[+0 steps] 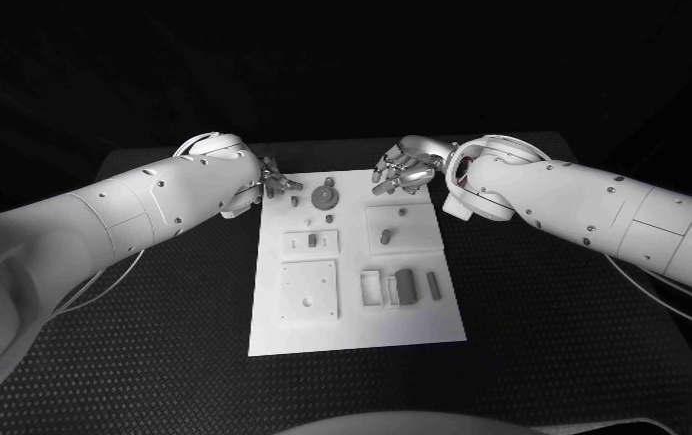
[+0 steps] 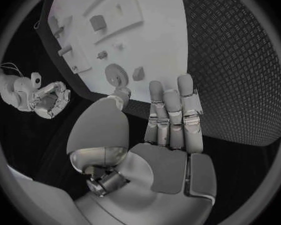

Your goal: Assemble the parts on the task board

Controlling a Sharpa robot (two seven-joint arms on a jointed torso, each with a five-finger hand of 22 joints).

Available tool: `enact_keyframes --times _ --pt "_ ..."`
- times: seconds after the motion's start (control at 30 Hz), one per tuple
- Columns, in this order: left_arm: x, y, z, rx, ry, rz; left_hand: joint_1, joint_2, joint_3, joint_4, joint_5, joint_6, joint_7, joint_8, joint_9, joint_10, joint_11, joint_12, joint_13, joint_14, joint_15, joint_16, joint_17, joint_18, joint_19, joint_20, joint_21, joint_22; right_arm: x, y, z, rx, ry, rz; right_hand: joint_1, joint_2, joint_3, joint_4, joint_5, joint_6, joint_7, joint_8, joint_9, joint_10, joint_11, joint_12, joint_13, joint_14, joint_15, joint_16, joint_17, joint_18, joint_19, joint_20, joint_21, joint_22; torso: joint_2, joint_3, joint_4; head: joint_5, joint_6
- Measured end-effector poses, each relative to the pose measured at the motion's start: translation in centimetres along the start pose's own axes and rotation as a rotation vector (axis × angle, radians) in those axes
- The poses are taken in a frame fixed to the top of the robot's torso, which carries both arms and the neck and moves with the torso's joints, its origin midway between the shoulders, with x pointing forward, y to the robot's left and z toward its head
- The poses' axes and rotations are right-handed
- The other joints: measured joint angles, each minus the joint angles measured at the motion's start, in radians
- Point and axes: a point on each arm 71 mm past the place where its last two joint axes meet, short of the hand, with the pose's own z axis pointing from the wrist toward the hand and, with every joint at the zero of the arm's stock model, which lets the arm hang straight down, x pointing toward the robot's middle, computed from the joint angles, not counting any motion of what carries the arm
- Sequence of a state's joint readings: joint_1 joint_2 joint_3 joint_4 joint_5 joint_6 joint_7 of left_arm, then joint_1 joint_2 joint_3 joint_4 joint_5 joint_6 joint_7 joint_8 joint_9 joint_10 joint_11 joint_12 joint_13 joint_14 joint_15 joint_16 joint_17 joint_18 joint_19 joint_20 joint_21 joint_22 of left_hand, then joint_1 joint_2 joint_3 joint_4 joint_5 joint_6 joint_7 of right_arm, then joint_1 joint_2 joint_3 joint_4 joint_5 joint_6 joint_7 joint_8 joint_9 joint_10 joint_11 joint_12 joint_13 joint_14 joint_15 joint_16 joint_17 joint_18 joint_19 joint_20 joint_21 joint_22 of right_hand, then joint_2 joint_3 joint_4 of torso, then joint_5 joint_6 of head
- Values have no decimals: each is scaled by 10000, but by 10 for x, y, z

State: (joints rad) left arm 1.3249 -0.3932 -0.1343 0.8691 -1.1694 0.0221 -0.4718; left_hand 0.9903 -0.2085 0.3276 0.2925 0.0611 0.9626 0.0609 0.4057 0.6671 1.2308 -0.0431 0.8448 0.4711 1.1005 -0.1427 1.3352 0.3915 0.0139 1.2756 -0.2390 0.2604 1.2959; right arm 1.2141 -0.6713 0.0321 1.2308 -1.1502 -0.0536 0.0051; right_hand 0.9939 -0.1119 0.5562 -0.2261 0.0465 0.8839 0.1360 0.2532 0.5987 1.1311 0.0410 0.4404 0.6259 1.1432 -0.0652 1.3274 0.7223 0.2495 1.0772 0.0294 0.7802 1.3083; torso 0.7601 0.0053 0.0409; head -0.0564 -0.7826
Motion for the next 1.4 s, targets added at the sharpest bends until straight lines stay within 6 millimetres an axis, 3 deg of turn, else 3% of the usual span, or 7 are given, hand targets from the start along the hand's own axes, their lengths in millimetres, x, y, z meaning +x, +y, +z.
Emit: enact_keyframes --times 0.3,0.53,0.57,0.8,1.0,1.1,1.4 --pt "2 0 2 -8 75 58 77 318 -217 2 0 -1 0 0 -60 0 0 0 13 -1 1 0 11 0 0 1 0 62 0 0 0 -5 3 1 0 0 0 0 0 2 -2 -36 9 0 0 0 0 13 13 0 0 -11 0 0 0 0 0 1 -2 -35 -27" --pt "4 -2 3 43 209 86 472 831 -692 -36 77 76 72 0 -164 75 -3 0 23 8 -3 0 21 -1 41 -37 -40 123 1 1 1 -23 12 2 0 0 0 0 0 13 -13 -36 8 0 0 0 0 14 14 0 1 -15 0 0 0 0 -2 1 6 -61 -32" --pt "5 -2 3 59 263 92 689 903 -812 -48 458 115 66 0 -193 77 -1 0 25 32 -13 0 20 -1 42 -37 -40 123 1 1 1 -28 14 3 0 0 0 0 0 16 -16 -36 8 0 0 0 0 15 14 0 0 -17 0 0 0 0 -2 3 5 -61 -32" --pt "10 -4 4 116 423 90 1035 1021 -1165 -45 1228 152 63 -58 -251 78 1 -47 31 42 -7 0 20 -2 45 -35 -98 121 1 1 1 -20 12 2 0 0 0 0 0 17 -17 -36 7 0 0 0 0 16 16 0 0 -20 0 0 0 0 -4 4 5 -57 -48" --pt "11 -5 5 144 510 34 1436 1073 -1383 -83 2412 221 34 -110 -251 78 1 -48 54 44 -5 0 19 -2 59 -21 -136 120 1 1 1 -17 12 2 0 0 0 0 0 18 -18 -36 7 0 0 0 0 18 18 0 1 -24 0 0 0 0 -5 4 4 -70 -63" --pt "11 -5 5 142 536 3 1465 1061 -1429 -81 2555 233 46 -111 -251 78 1 -48 54 44 -5 0 19 -2 59 -21 -136 120 1 1 2 -19 14 3 0 0 0 0 0 19 -18 -36 6 0 0 0 0 19 19 0 1 -26 0 0 0 0 -5 4 6 -80 -68" --pt "12 -5 6 134 608 -108 1465 1061 -1526 -38 2555 345 -18 -114 -240 130 -51 -48 83 67 7 47 45 -2 149 -37 -173 119 1 2 3 -19 15 4 0 0 0 0 0 21 -20 -36 5 0 0 0 0 -3 -3 0 1 -32 0 0 0 0 -5 7 18 -69 -109"
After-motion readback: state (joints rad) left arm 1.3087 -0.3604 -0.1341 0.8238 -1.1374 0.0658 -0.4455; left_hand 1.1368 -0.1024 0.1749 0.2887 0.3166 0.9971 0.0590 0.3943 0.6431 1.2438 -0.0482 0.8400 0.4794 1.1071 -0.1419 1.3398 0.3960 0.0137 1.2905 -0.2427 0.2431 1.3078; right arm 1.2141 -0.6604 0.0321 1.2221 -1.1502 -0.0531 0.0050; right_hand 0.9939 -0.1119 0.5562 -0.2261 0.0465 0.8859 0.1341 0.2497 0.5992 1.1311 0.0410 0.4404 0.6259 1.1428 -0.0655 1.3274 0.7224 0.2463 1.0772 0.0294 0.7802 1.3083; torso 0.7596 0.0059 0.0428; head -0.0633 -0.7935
